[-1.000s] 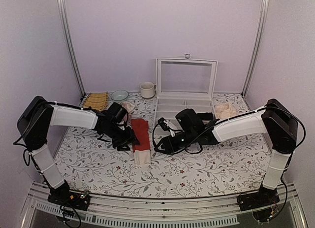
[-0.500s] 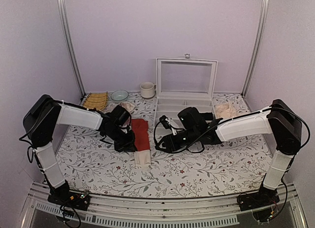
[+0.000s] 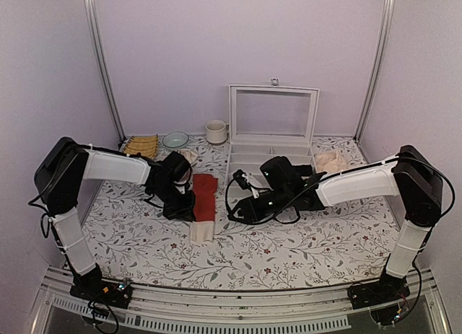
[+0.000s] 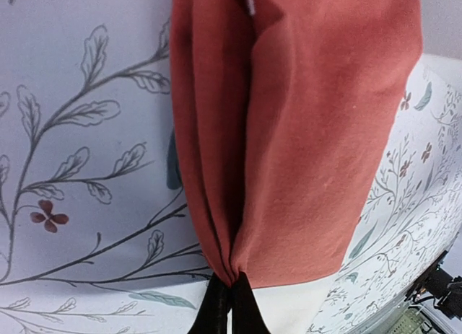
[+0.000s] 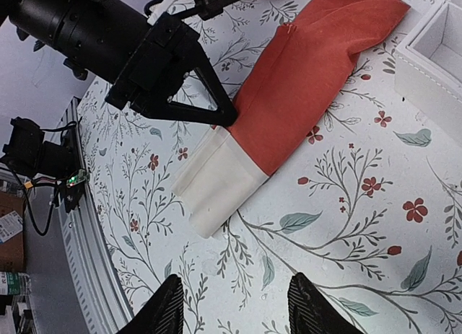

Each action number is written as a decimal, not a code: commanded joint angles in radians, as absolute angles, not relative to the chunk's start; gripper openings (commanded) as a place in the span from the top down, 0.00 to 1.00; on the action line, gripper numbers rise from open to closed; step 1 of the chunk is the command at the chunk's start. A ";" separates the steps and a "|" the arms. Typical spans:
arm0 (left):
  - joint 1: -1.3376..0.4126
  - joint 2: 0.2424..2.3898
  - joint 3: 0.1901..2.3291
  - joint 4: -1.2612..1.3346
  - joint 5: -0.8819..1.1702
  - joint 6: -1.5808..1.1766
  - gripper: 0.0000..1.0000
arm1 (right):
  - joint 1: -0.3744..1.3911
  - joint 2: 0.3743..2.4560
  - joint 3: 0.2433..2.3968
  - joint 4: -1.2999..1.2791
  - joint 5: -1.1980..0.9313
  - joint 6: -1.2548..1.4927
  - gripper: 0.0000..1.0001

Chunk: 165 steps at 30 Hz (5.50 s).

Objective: Roll the underwear
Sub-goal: Smooth out the underwear at the center of the board, then roll the underwear at the center of the board.

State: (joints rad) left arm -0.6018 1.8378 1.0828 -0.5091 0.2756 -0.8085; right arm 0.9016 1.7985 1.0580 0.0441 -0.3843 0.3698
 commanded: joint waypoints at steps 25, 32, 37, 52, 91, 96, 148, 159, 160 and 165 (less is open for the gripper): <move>-0.527 1.594 1.061 -0.675 0.186 -0.714 0.20 | 1.039 1.989 1.423 -0.134 -0.394 0.191 0.50; -0.458 1.468 1.073 -0.660 0.166 -0.744 0.03 | 1.094 2.068 1.476 -0.146 -0.335 0.115 0.50; -0.409 1.408 1.073 -0.641 0.155 -0.745 0.00 | 1.130 2.118 1.491 -0.125 -0.298 0.048 0.49; -0.363 1.324 0.996 -0.580 0.219 -0.776 0.00 | 1.185 2.206 1.456 -0.044 -0.116 -0.164 0.46; -0.347 1.324 0.956 -0.553 0.265 -0.789 0.00 | 1.183 2.321 1.435 -0.049 -0.126 -0.159 0.88; -0.344 1.329 0.959 -0.552 0.268 -0.786 0.00 | 1.182 2.315 1.434 -0.055 -0.135 -0.148 1.00; -0.377 1.502 0.758 -0.138 0.529 -0.823 0.60 | 1.001 2.158 1.629 -0.189 -0.586 0.151 1.00; -0.385 1.556 0.795 -0.140 0.535 -0.807 0.64 | 0.969 2.205 1.676 -0.207 -0.582 0.159 1.00; -0.386 1.559 0.798 -0.143 0.535 -0.807 0.64 | 0.966 2.212 1.682 -0.212 -0.581 0.159 1.00; -0.385 1.577 0.824 -0.160 0.529 -0.797 0.63 | 0.952 2.247 1.707 -0.219 -0.577 0.163 1.00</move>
State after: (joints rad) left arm -0.3752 1.5604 0.7834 -0.1543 0.5247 -0.8177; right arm 0.9672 2.2211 1.6661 -0.2073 -0.5846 0.1574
